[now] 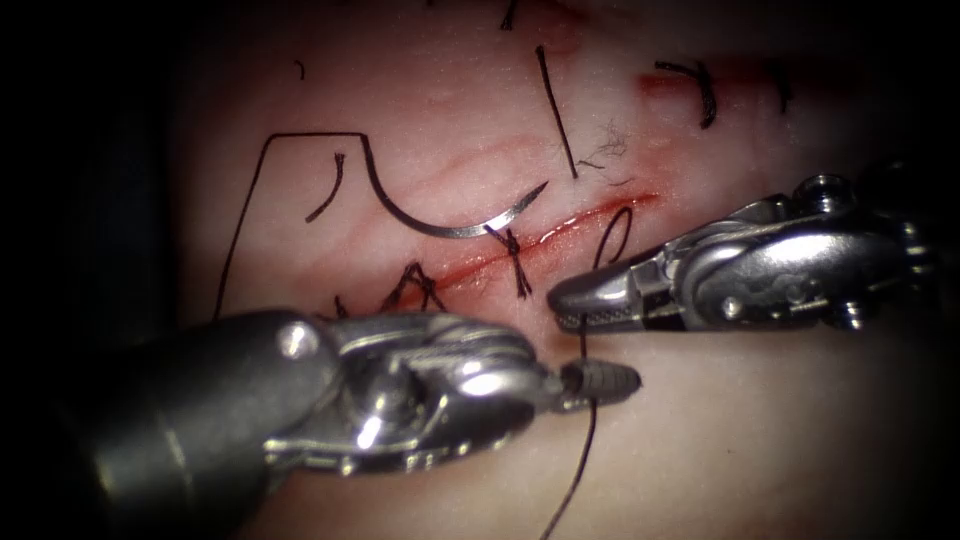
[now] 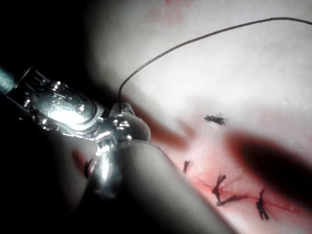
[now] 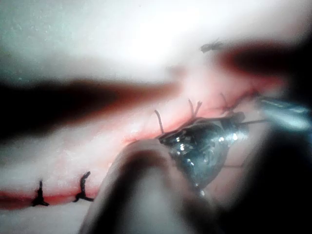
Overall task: Wound Closure
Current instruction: Use the right hand to handoff a longer length of suture to the left gripper.
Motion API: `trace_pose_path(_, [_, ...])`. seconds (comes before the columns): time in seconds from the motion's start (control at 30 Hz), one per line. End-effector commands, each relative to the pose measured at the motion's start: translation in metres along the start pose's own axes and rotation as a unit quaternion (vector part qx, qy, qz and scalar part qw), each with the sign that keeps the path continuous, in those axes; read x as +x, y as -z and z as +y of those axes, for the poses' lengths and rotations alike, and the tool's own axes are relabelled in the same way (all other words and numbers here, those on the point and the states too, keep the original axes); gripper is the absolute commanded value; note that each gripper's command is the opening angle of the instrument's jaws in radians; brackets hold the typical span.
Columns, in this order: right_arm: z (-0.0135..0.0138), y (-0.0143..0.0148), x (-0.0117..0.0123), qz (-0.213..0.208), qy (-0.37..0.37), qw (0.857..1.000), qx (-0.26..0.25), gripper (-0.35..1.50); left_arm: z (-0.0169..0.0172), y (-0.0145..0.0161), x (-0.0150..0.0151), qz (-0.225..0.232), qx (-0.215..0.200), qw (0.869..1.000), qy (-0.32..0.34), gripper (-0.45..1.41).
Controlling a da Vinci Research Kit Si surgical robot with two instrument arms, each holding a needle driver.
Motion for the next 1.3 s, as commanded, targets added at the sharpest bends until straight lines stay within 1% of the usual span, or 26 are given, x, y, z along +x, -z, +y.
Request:
trace_pose_path(0.03, [0.0004, -0.0005, -0.0003, -0.006, -0.004, 1.0, 0.005, -0.35, -0.0006, -0.0006, -0.0003, -0.003, 0.002, 1.0, 0.0, 0.11])
trace_pose_path(0.07, [0.0004, -0.0005, -0.0002, -0.008, -0.004, 1.0, 0.007, -0.35, -0.0007, -0.0006, -0.0003, -0.007, 0.003, 1.0, 0.006, 0.26])
trace_pose_path(0.1, [0.0004, -0.0005, -0.0002, -0.01, -0.007, 1.0, 0.007, -0.35, -0.0007, -0.0006, -0.0003, -0.009, 0.003, 1.0, 0.013, 0.34])
trace_pose_path(0.17, [0.0004, -0.0005, -0.0002, -0.013, -0.016, 1.0, 0.007, -0.35, -0.0008, -0.0006, -0.0003, -0.012, 0.003, 1.0, 0.021, 0.42])
trace_pose_path(0.23, [0.0005, -0.0003, 0.0, -0.013, -0.025, 1.0, 0.003, -0.35, -0.0008, -0.0007, -0.0003, -0.015, 0.004, 1.0, 0.026, 0.43])
trace_pose_path(0.33, [0.0007, -0.0001, 0.0006, -0.005, -0.044, 0.999, -0.01, -0.35, -0.0008, -0.0007, -0.0007, -0.022, 0.005, 0.999, 0.032, 0.42])
trace_pose_path(0.4, [0.0009, 0.0, 0.0007, -0.009, -0.054, 0.998, -0.012, -0.35, -0.0008, -0.0007, -0.0008, -0.025, 0.006, 0.999, 0.034, 0.43])
trace_pose_path(0.6, [0.001, 0.0002, 0.0002, -0.018, -0.084, 0.996, -0.017, -0.35, -0.0009, -0.0006, -0.0007, -0.031, 0.01, 0.999, 0.042, 0.56])
trace_pose_path(0.7, [0.0011, 0.0007, -0.0005, -0.027, -0.094, 0.995, -0.024, -0.35, -0.0008, -0.0004, -0.0006, -0.028, 0.015, 0.998, 0.046, 0.61])
trace_pose_path(0.87, [0.0011, 0.0026, -0.0026, -0.028, -0.099, 0.994, -0.042, -0.35, -0.0004, 0.0003, -0.0004, -0.012, 0.041, 0.997, 0.058, 0.69])
trace_pose_path(0.93, [0.001, 0.0032, -0.0036, -0.029, -0.102, 0.993, -0.053, -0.35, -0.0003, 0.0004, -0.0003, -0.005, 0.042, 0.997, 0.063, 0.71])
trace_pose_path(1.1, [0.001, 0.0042, -0.0053, -0.033, -0.105, 0.992, -0.062, -0.35, -0.0002, 0.0006, -0.0002, 0.007, 0.042, 0.997, 0.065, 0.73])
trace_pose_path(1.3, [0.001, 0.0041, -0.0063, -0.034, -0.104, 0.992, -0.066, -0.35, -0.0001, 0.0007, 0.0002, 0.017, 0.04, 0.997, 0.07, 0.73])
